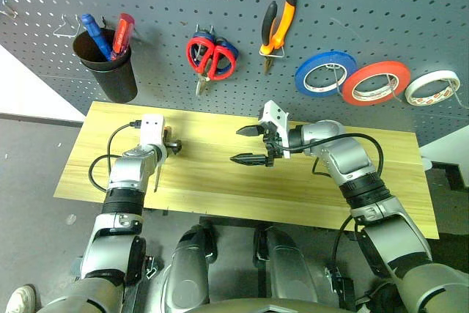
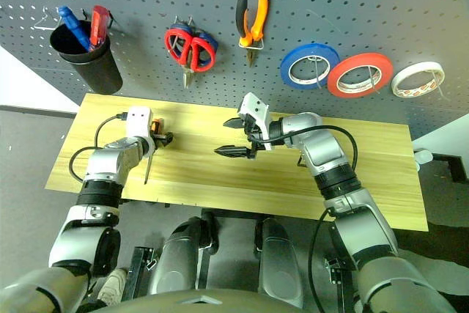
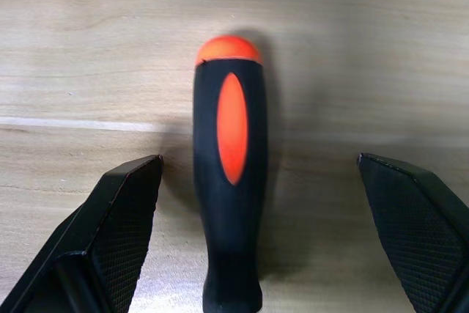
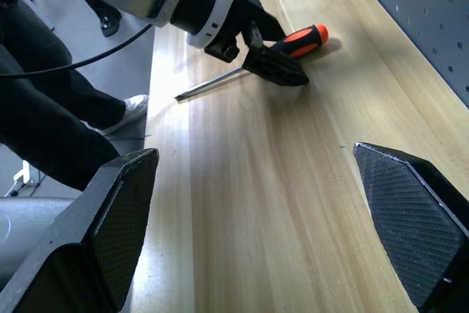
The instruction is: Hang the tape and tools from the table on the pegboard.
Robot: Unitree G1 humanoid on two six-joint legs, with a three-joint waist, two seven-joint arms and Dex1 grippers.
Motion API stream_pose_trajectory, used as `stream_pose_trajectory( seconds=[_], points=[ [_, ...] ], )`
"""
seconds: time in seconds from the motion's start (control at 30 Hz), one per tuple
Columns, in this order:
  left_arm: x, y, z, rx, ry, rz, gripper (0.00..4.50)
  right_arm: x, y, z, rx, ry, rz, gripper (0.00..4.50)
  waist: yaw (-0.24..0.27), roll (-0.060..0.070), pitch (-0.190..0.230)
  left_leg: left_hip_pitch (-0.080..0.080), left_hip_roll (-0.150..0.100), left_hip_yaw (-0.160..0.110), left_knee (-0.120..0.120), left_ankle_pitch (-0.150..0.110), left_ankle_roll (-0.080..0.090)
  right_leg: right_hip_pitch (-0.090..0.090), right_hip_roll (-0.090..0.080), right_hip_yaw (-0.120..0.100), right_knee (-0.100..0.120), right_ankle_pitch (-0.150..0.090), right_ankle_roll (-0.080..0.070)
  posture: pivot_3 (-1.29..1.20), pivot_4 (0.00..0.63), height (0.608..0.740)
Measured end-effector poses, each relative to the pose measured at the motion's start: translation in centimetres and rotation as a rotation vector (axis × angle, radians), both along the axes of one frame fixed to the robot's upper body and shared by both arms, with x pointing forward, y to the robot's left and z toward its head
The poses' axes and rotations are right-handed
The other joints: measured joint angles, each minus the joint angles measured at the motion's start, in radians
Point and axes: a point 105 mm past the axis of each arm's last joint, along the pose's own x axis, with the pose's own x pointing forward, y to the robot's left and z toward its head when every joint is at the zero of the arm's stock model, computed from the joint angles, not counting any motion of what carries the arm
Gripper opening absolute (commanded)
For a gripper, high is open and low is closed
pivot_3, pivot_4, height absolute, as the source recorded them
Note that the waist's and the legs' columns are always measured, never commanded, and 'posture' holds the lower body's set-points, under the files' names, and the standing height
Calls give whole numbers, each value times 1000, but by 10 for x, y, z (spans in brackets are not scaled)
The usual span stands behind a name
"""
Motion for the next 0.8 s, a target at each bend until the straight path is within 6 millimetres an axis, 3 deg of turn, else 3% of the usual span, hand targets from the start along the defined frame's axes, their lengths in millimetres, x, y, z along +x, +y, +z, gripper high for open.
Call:
stream_pose_trajectory(
  seconds=[0.23, 0.27, 0.37, 0.67, 0.8],
  points=[
    [-6, 3, 1, -42, 94, 78, 4451, 1, -4, 0, -19, -10, -1, 4500, -9, 0, 0, 0, 0, 0, -1, 0, 0, 0, 0, 0, 0, 0, 0, 6, 362, 730],
    [-8, 3, 0, -49, 101, 87, 4288, 2, -4, 1, -22, -18, -1, 4500, -15, 0, 0, 0, 0, 0, -1, 0, 0, 0, 0, 0, 0, 0, 0, 7, 360, 730],
    [-15, 1, -3, -55, 105, 96, 3606, 6, -5, 5, -23, -40, -8, 4500, -21, 0, 0, 1, 0, 0, -1, 1, -2, 0, 0, 0, 0, 0, 0, 5, 357, 730],
    [-20, 9, -3, -45, 108, 128, 586, 9, -4, 8, -23, -96, 2, 4500, -22, 0, 0, 2, 0, 0, -2, 0, -2, 0, -1, 0, 0, 0, 0, 3, 344, 730],
    [-21, 10, -3, -41, 105, 134, 531, 8, -3, 9, -17, -101, 13, 4500, -21, 0, 0, 2, 0, 0, -3, 0, -3, 0, -1, 0, -1, 0, 0, 4, 329, 730]
  ],
)
